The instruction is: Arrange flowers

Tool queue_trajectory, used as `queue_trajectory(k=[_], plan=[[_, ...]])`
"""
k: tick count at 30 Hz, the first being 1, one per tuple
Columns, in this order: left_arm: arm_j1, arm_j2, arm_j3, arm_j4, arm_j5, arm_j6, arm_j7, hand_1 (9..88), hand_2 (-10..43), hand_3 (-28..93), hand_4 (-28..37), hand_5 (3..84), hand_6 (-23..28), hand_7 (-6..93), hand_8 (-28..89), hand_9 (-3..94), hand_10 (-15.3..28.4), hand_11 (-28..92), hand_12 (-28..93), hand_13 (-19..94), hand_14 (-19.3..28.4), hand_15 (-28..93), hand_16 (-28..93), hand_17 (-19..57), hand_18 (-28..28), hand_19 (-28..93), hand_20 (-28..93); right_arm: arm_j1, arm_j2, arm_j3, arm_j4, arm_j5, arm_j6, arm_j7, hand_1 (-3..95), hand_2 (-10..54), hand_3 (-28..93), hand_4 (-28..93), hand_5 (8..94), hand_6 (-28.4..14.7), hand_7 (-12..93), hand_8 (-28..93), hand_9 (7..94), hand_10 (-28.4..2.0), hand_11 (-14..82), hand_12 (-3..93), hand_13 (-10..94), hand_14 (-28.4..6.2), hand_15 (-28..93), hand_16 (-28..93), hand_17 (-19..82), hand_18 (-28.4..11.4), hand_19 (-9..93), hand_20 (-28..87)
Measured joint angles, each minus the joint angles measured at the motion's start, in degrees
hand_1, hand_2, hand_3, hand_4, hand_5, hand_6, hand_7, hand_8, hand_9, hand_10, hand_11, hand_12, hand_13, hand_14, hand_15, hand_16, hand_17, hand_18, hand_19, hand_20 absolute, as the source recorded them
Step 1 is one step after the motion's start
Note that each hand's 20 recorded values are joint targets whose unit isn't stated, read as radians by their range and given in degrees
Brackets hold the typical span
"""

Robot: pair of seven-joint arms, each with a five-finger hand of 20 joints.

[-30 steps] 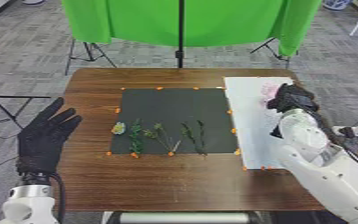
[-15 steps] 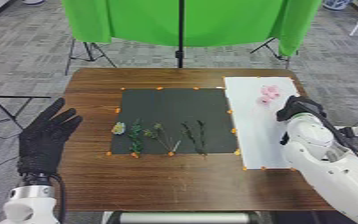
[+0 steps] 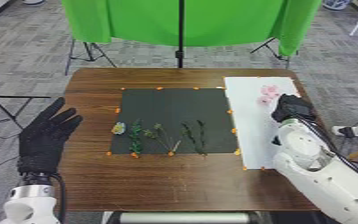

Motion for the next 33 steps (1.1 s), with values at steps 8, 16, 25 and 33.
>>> queue_trajectory(k=[8, 16, 25, 33], plan=[[0.34, 0.08, -0.46, -0.04, 0.00, 0.01, 0.06, 25.2, 9.2, 76, -20.4, 40.3, 10.5, 12.5, -8, 38.0, 20.7, 29, 13, 27, 26.1, 56, -7, -8.0, 23.2, 50, 25, 2.59, -0.29, -5.04, -5.17, -3.10, 2.14, -4.96, 58.1, -9.5, 70, -28, 89.6, 1.1, 16, 4, 93.7, -5.4, 20.0, 32.2, 81, -5.0, 67, 20, 36, -26.2, 93, 57], [0.22, 0.31, -0.51, -0.08, 0.03, 0.00, 0.07, 25.1, 9.1, 76, -20.4, 40.3, 10.5, 12.6, -8, 38.0, 20.6, 29, 13, 27, 26.1, 56, -7, -8.0, 23.2, 50, 25, 15.55, -12.71, -16.97, 0.01, -2.67, 3.21, -15.53, 57.0, -9.5, 70, -28, 88.6, 1.7, 16, 4, 93.7, -5.6, 20.7, 32.5, 79, -5.4, 69, 21, 34, -25.1, 93, 58], [-5.22, 1.54, 2.39, 1.75, 0.83, -1.22, -1.39, 25.1, 9.1, 76, -20.5, 40.3, 10.6, 12.5, -8, 38.1, 20.7, 29, 13, 27, 26.0, 56, -7, -8.0, 23.3, 50, 25, 23.11, -32.29, -22.34, 11.29, -1.52, -2.31, -16.06, 58.3, -9.5, 65, -28, 87.1, 3.5, 15, 1, 92.8, -6.1, 23.0, 33.4, 76, -6.4, 73, 21, 32, -24.4, 93, 58], [-9.39, 2.14, 2.90, 2.42, 1.06, -2.33, -1.63, 25.2, 9.1, 76, -20.5, 40.3, 10.6, 12.5, -8, 38.1, 20.7, 29, 13, 27, 26.1, 56, -7, -7.9, 23.2, 50, 25, 26.50, -36.19, -28.99, 13.30, -0.15, -1.74, -15.23, 61.0, -9.5, 54, -28, 84.0, 5.3, 13, -1, 88.3, -7.7, 32.7, 25.9, 73, -7.0, 76, 20, 31, -23.4, 93, 57]])
